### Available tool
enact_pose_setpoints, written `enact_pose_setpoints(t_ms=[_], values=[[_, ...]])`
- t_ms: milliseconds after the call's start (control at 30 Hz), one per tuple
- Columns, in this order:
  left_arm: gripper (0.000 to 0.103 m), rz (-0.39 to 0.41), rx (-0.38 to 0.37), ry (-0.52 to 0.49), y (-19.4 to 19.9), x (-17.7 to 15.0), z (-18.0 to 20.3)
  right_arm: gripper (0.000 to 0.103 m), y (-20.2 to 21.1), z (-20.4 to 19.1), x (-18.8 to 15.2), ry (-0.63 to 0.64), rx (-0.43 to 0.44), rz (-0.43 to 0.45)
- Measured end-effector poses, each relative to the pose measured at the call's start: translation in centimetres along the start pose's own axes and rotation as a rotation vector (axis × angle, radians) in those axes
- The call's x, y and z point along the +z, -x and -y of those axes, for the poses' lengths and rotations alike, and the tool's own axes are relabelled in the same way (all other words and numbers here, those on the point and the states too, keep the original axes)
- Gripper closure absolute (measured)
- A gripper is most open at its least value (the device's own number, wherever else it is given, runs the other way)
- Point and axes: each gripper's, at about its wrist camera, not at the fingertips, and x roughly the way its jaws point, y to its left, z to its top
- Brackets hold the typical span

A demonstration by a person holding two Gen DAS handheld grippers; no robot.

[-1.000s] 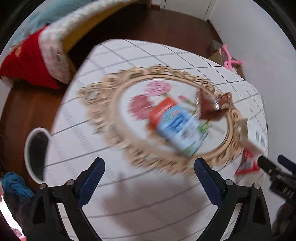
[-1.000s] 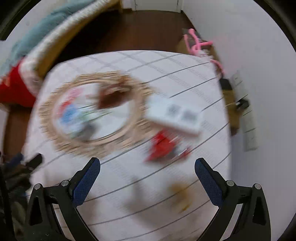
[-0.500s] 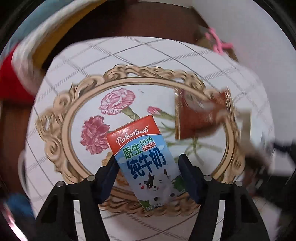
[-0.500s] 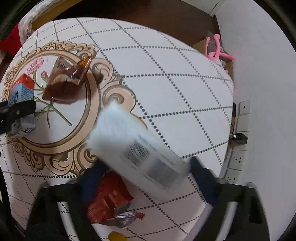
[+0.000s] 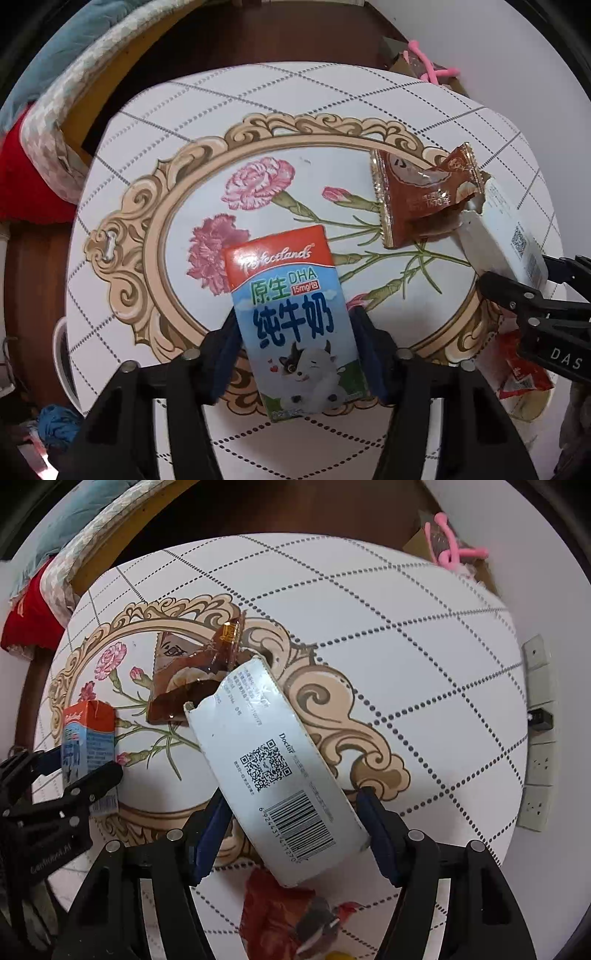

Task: Collect trash
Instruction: 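Grasp the milk carton with the left tool while the right tool grasps the white barcode box, then carry the milk carton and barcode box toward the white bin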

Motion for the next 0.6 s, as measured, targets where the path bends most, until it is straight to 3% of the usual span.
enact_pose_setpoints(t_ms=[300,600], values=[[0.051,0.122,0.054,-0.015,3.9,-2.2,-1.0,0.041,0.9,-1.8,-2.9,-0.068,-0.077,0.1],[0.051,0.277,0.088,-0.011,12.2,-7.1,-5.1,0.043,6.6,-5.4,-7.0,-0.112,0.005,0.233]])
